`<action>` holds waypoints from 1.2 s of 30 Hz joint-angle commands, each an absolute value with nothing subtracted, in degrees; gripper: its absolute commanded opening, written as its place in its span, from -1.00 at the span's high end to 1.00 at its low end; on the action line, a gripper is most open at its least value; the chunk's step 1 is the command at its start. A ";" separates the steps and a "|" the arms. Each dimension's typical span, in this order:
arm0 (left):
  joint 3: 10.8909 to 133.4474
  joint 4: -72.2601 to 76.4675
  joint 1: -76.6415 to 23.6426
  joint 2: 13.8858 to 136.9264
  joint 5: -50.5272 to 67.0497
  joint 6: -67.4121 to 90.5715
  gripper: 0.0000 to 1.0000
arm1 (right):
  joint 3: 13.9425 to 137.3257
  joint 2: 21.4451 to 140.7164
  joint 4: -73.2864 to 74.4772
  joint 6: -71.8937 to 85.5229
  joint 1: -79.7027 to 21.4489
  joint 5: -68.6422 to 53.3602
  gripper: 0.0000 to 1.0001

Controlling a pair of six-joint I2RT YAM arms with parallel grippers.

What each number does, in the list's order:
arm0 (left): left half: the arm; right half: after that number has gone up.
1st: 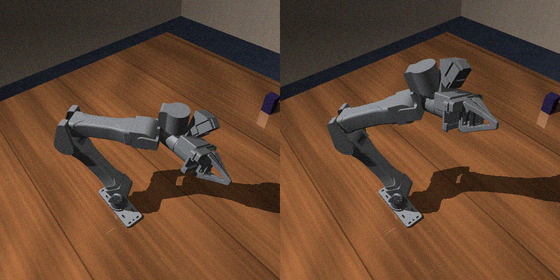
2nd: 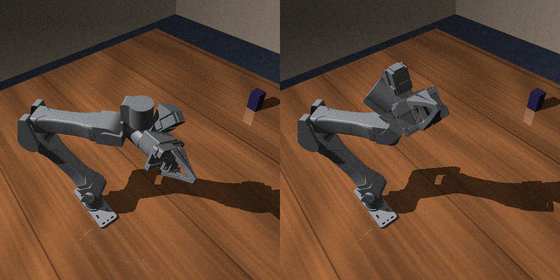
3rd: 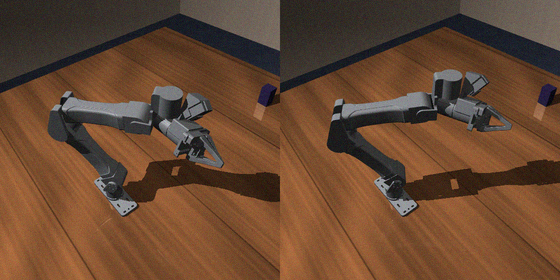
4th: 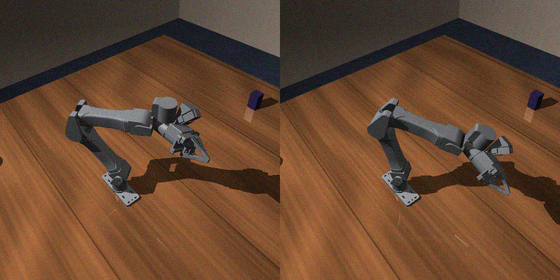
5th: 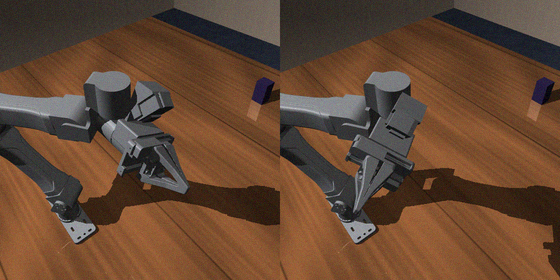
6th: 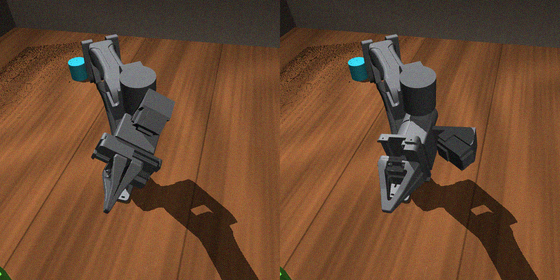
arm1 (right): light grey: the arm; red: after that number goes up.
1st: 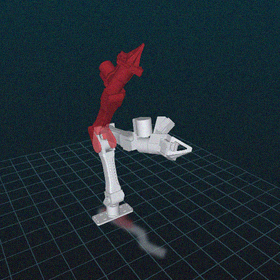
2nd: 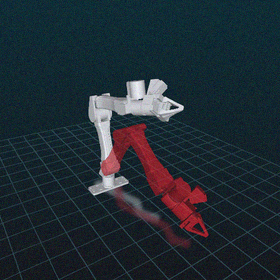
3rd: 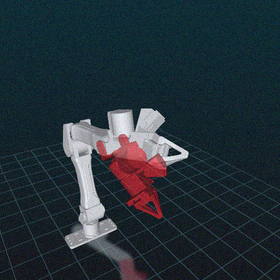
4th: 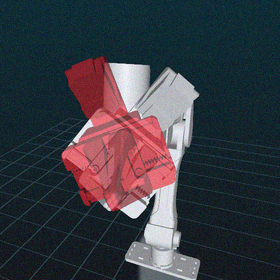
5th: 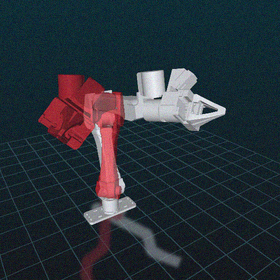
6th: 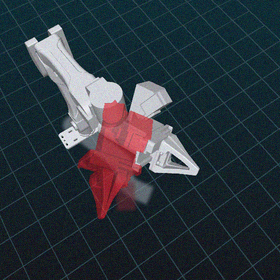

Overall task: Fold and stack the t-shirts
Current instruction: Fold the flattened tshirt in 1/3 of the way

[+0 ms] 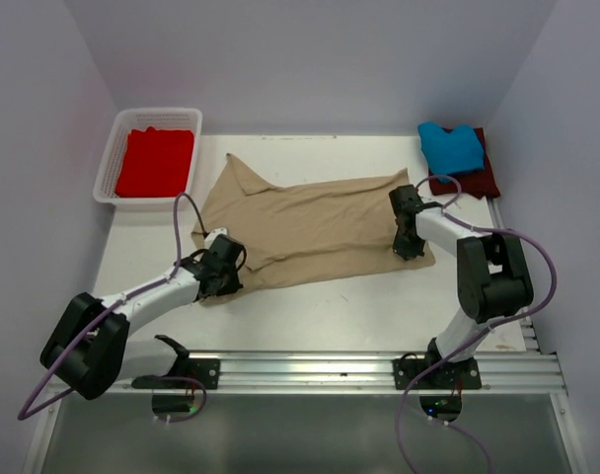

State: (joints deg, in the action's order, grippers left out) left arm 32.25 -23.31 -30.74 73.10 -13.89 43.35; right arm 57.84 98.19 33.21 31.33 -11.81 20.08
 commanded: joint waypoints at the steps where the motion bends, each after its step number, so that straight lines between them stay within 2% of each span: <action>1: 27.43 -31.29 -30.59 71.90 -7.20 46.75 1.00 | 53.53 97.30 42.45 32.87 -13.62 18.90 1.00; 7: 27.24 -33.39 -31.55 70.14 -5.36 48.51 1.00 | 49.05 95.71 43.59 35.06 -15.29 17.84 1.00; 15: 30.58 -40.59 -31.99 65.84 -0.88 51.24 1.00 | 49.83 93.52 49.03 37.26 -16.35 17.84 1.00; 22: 36.73 -48.85 -31.82 66.62 -8.86 51.59 0.87 | 50.36 87.99 54.49 39.37 -16.35 22.24 1.00; 29: 38.23 -50.80 -31.03 66.71 -10.98 51.33 0.80 | 50.18 86.31 55.45 40.34 -16.35 24.34 1.00; 33: 39.55 -52.38 -30.41 65.66 -12.04 51.50 0.79 | 50.27 83.59 55.90 41.05 -16.44 25.40 1.00; 36: 41.31 -49.85 -30.41 63.81 -12.48 50.72 0.86 | 49.57 82.35 54.76 41.04 -16.35 25.49 1.00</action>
State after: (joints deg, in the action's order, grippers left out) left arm 37.80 -50.50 -30.76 66.35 -10.52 50.41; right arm 50.11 84.77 54.19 39.64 -16.14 23.49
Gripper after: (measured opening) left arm 0.080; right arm 0.010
